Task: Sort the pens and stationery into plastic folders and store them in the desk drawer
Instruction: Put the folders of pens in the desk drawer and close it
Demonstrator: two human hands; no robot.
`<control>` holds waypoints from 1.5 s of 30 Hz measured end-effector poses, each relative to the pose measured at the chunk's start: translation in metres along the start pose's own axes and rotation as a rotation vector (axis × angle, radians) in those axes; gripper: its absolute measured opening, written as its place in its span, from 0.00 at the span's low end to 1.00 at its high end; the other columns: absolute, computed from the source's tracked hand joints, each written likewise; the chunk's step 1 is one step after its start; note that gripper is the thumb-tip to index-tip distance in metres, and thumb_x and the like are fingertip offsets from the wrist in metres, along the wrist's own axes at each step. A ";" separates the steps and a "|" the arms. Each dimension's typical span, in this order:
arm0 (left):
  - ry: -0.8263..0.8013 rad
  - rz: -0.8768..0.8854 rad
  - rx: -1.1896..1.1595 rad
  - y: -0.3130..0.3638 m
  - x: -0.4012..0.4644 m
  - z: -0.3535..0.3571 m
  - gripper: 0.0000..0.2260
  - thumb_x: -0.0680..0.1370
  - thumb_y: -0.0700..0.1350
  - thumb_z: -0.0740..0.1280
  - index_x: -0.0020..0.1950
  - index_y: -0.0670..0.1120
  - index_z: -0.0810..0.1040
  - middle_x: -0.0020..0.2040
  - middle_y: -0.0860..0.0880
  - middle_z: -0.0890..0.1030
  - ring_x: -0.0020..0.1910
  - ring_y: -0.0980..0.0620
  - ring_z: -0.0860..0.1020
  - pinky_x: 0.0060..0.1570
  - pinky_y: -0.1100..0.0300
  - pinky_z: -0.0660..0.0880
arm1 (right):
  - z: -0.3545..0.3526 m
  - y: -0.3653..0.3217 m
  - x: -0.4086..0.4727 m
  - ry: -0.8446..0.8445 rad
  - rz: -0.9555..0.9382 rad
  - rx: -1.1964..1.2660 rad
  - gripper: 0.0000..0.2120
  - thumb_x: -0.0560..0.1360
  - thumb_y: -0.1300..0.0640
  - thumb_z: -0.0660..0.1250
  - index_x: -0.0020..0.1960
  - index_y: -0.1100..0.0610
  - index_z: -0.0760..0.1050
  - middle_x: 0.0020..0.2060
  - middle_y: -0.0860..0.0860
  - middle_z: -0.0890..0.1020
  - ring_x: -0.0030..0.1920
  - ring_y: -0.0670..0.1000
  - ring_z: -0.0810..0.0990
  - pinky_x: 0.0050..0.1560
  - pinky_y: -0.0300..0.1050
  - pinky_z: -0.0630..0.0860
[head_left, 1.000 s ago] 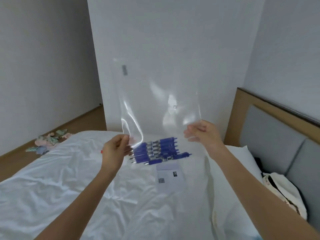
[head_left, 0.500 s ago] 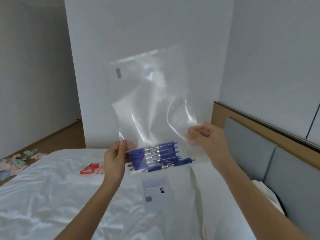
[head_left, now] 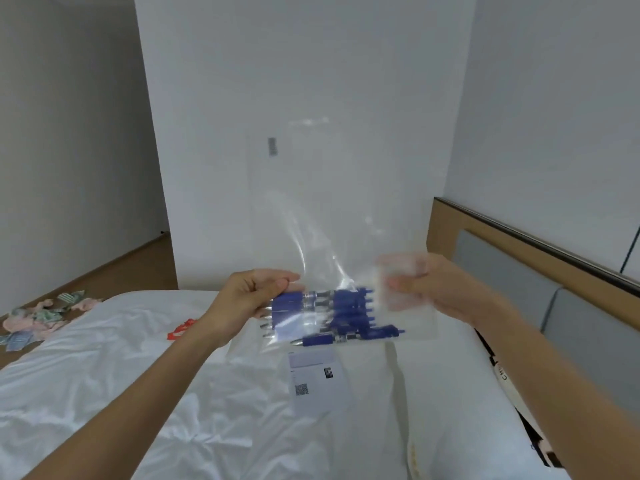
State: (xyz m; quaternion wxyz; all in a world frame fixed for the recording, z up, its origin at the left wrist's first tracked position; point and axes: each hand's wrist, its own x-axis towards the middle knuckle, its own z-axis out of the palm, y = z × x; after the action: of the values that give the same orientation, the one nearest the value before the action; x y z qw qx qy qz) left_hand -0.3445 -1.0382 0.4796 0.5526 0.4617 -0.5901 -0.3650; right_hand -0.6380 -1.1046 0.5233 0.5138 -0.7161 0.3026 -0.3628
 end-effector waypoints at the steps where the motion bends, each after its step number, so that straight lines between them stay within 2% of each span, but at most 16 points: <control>1: -0.033 -0.005 -0.006 0.000 -0.002 0.002 0.11 0.71 0.55 0.71 0.49 0.53 0.85 0.49 0.49 0.85 0.49 0.52 0.83 0.54 0.51 0.76 | -0.002 0.003 0.000 -0.030 0.025 -0.016 0.16 0.71 0.65 0.69 0.58 0.57 0.78 0.46 0.57 0.85 0.45 0.55 0.84 0.40 0.46 0.81; 3: -0.093 -0.025 -0.032 -0.005 -0.004 0.004 0.23 0.59 0.66 0.76 0.49 0.56 0.85 0.49 0.49 0.85 0.48 0.54 0.82 0.52 0.55 0.76 | -0.004 0.010 0.001 -0.023 0.030 0.010 0.18 0.70 0.67 0.69 0.59 0.58 0.77 0.46 0.59 0.84 0.44 0.57 0.84 0.40 0.47 0.81; 5: -0.127 -0.057 -0.068 -0.012 -0.004 0.002 0.28 0.55 0.67 0.77 0.50 0.55 0.85 0.51 0.47 0.84 0.50 0.52 0.82 0.56 0.53 0.74 | -0.005 0.016 0.001 0.004 0.016 0.071 0.18 0.70 0.69 0.68 0.59 0.58 0.77 0.46 0.60 0.84 0.42 0.56 0.84 0.38 0.45 0.81; 11: -0.201 -0.153 -0.118 -0.025 -0.004 0.001 0.30 0.52 0.64 0.80 0.50 0.54 0.85 0.51 0.46 0.84 0.49 0.51 0.83 0.52 0.55 0.79 | -0.002 0.045 -0.002 0.042 0.078 0.186 0.17 0.72 0.73 0.64 0.55 0.58 0.79 0.45 0.61 0.84 0.40 0.54 0.85 0.35 0.42 0.81; 18: -0.056 -0.097 -0.126 -0.038 -0.012 0.014 0.29 0.51 0.67 0.79 0.47 0.55 0.85 0.49 0.44 0.84 0.49 0.49 0.83 0.47 0.56 0.81 | -0.003 0.060 0.001 0.101 0.152 0.191 0.14 0.73 0.73 0.64 0.51 0.59 0.79 0.42 0.57 0.85 0.39 0.53 0.85 0.37 0.40 0.81; 21: -0.082 -0.134 -0.247 -0.035 -0.017 0.018 0.25 0.58 0.60 0.80 0.51 0.53 0.85 0.52 0.41 0.83 0.51 0.45 0.82 0.45 0.55 0.81 | -0.007 0.062 0.002 0.099 0.164 0.225 0.13 0.74 0.73 0.63 0.51 0.59 0.79 0.42 0.56 0.85 0.40 0.53 0.85 0.38 0.40 0.81; 23: -0.100 -0.203 -0.362 -0.033 -0.021 0.021 0.15 0.70 0.48 0.74 0.56 0.49 0.82 0.56 0.38 0.81 0.51 0.44 0.82 0.46 0.54 0.81 | -0.011 0.061 0.003 0.093 0.174 0.256 0.13 0.74 0.73 0.62 0.51 0.59 0.79 0.42 0.55 0.86 0.40 0.52 0.85 0.37 0.38 0.80; 25: -0.133 -0.283 -0.464 -0.032 -0.025 0.023 0.14 0.74 0.40 0.70 0.59 0.47 0.80 0.58 0.37 0.80 0.52 0.43 0.82 0.45 0.54 0.81 | -0.013 0.062 0.004 0.103 0.179 0.291 0.14 0.74 0.74 0.61 0.51 0.59 0.79 0.41 0.54 0.86 0.40 0.51 0.85 0.37 0.38 0.80; 28: -0.205 -0.331 -0.514 -0.032 -0.032 0.024 0.18 0.71 0.39 0.70 0.60 0.49 0.79 0.59 0.37 0.79 0.54 0.40 0.80 0.41 0.51 0.81 | -0.017 0.066 0.003 0.113 0.181 0.319 0.14 0.74 0.74 0.61 0.51 0.59 0.79 0.42 0.55 0.85 0.41 0.52 0.85 0.38 0.38 0.80; 33: -0.129 -0.299 -0.482 -0.029 -0.036 0.029 0.18 0.71 0.39 0.66 0.60 0.47 0.78 0.55 0.37 0.81 0.50 0.42 0.81 0.35 0.55 0.81 | -0.015 0.069 -0.003 0.121 0.165 0.377 0.17 0.75 0.75 0.59 0.49 0.58 0.81 0.42 0.56 0.85 0.41 0.53 0.85 0.38 0.39 0.80; 35: -0.119 -0.295 -0.478 -0.029 -0.037 0.028 0.18 0.70 0.41 0.69 0.59 0.47 0.79 0.54 0.38 0.81 0.48 0.43 0.82 0.34 0.56 0.81 | -0.016 0.069 -0.006 0.099 0.161 0.397 0.19 0.75 0.75 0.58 0.47 0.57 0.83 0.44 0.57 0.85 0.41 0.54 0.85 0.39 0.40 0.81; 37: -0.120 -0.288 -0.470 -0.031 -0.038 0.026 0.20 0.65 0.45 0.77 0.56 0.47 0.82 0.54 0.37 0.81 0.47 0.43 0.83 0.34 0.55 0.81 | -0.018 0.068 -0.010 0.075 0.160 0.423 0.17 0.72 0.74 0.60 0.52 0.59 0.81 0.47 0.58 0.84 0.44 0.56 0.85 0.40 0.42 0.81; 40: -0.111 -0.292 -0.434 -0.034 -0.039 0.023 0.14 0.67 0.43 0.74 0.52 0.49 0.85 0.54 0.37 0.81 0.46 0.42 0.83 0.34 0.54 0.82 | -0.026 0.069 -0.017 0.097 0.174 0.490 0.19 0.67 0.71 0.63 0.55 0.60 0.79 0.51 0.59 0.84 0.48 0.58 0.84 0.42 0.44 0.81; 42: -0.118 -0.288 -0.415 -0.033 -0.041 0.022 0.19 0.64 0.46 0.78 0.54 0.48 0.84 0.53 0.37 0.81 0.47 0.42 0.83 0.33 0.55 0.81 | -0.034 0.071 -0.021 0.112 0.181 0.509 0.17 0.66 0.71 0.64 0.51 0.59 0.83 0.52 0.59 0.83 0.50 0.59 0.83 0.42 0.46 0.82; 43: -0.116 -0.288 -0.391 -0.032 -0.042 0.021 0.20 0.65 0.45 0.77 0.57 0.46 0.82 0.53 0.37 0.82 0.47 0.42 0.83 0.33 0.55 0.81 | -0.038 0.072 -0.023 0.118 0.188 0.502 0.17 0.67 0.70 0.64 0.51 0.58 0.84 0.52 0.59 0.83 0.50 0.59 0.83 0.42 0.47 0.82; 45: -0.093 -0.277 -0.354 -0.030 -0.043 0.021 0.14 0.74 0.39 0.68 0.59 0.45 0.79 0.52 0.38 0.82 0.46 0.43 0.83 0.33 0.56 0.81 | -0.046 0.072 -0.025 0.142 0.209 0.474 0.17 0.72 0.71 0.61 0.54 0.58 0.82 0.53 0.59 0.83 0.51 0.58 0.83 0.42 0.48 0.82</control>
State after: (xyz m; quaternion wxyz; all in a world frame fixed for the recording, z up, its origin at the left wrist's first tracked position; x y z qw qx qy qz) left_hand -0.3626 -1.0081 0.4347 0.5418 0.4168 -0.4728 -0.5561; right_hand -0.6942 -1.1291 0.4585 0.6793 -0.5135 0.3169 -0.4176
